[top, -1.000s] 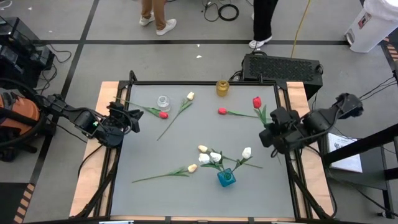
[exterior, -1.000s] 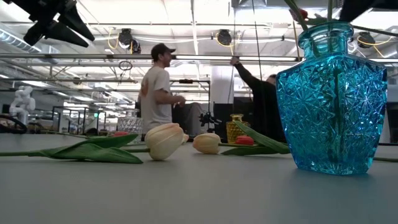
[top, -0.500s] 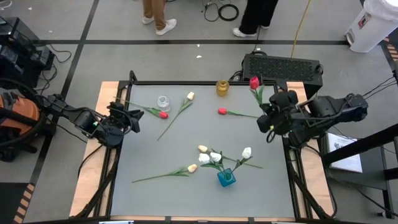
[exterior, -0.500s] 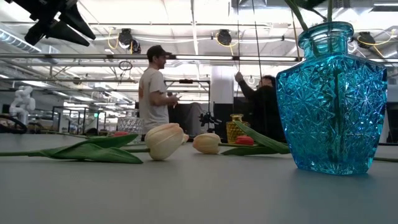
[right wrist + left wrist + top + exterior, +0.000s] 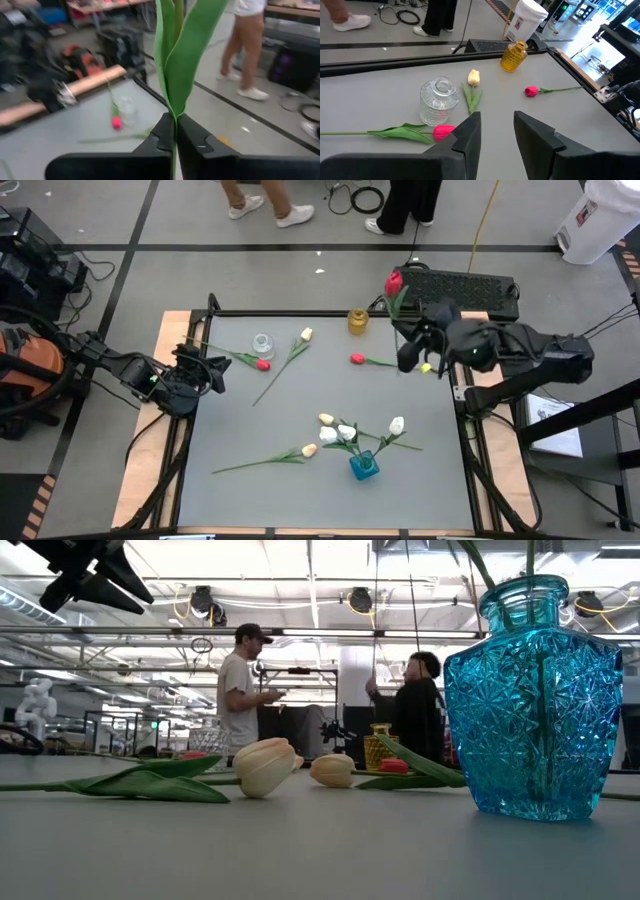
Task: Sort flowers into vase by color
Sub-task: Put the bottom right red tulip into the transparent vase
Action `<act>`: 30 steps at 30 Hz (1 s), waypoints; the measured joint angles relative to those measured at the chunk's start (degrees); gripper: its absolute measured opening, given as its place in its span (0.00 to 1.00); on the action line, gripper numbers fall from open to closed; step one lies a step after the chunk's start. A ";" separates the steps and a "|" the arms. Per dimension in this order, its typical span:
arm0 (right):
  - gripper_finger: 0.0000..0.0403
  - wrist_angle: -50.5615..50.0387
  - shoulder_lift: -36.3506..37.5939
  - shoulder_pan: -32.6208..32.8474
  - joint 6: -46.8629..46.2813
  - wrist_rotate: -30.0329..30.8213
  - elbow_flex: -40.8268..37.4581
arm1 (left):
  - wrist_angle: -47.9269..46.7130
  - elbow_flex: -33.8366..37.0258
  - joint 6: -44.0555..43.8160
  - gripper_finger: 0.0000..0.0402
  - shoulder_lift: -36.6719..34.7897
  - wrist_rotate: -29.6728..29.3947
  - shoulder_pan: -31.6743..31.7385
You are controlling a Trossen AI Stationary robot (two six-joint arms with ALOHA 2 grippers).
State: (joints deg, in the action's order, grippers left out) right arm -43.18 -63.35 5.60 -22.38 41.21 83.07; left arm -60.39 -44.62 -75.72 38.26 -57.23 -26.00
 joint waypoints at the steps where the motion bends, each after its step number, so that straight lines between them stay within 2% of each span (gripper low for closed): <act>1: 0.00 2.01 0.00 -0.82 0.90 -1.69 0.00 | -0.02 0.00 0.00 0.31 0.00 0.00 -0.02; 7: 0.00 11.42 0.00 -5.23 4.29 -10.15 0.00 | -0.04 0.00 0.04 0.31 0.00 -0.01 -0.01; 16: 0.00 19.37 -3.20 -9.39 5.11 -21.29 0.00 | 0.45 0.00 0.63 0.31 0.01 -0.67 -0.01; 24: 0.00 26.78 -9.10 -9.39 3.12 -24.35 0.00 | 12.11 -2.00 19.55 0.31 -0.28 -0.61 -0.02; 30: 0.00 30.48 -12.62 -9.39 2.13 -30.35 0.00 | 22.76 -4.85 34.16 0.31 -0.42 -0.34 0.00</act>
State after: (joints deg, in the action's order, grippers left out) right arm -12.69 -75.97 -3.79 -20.25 10.85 83.07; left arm -37.63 -49.47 -41.57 37.85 -57.57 -26.00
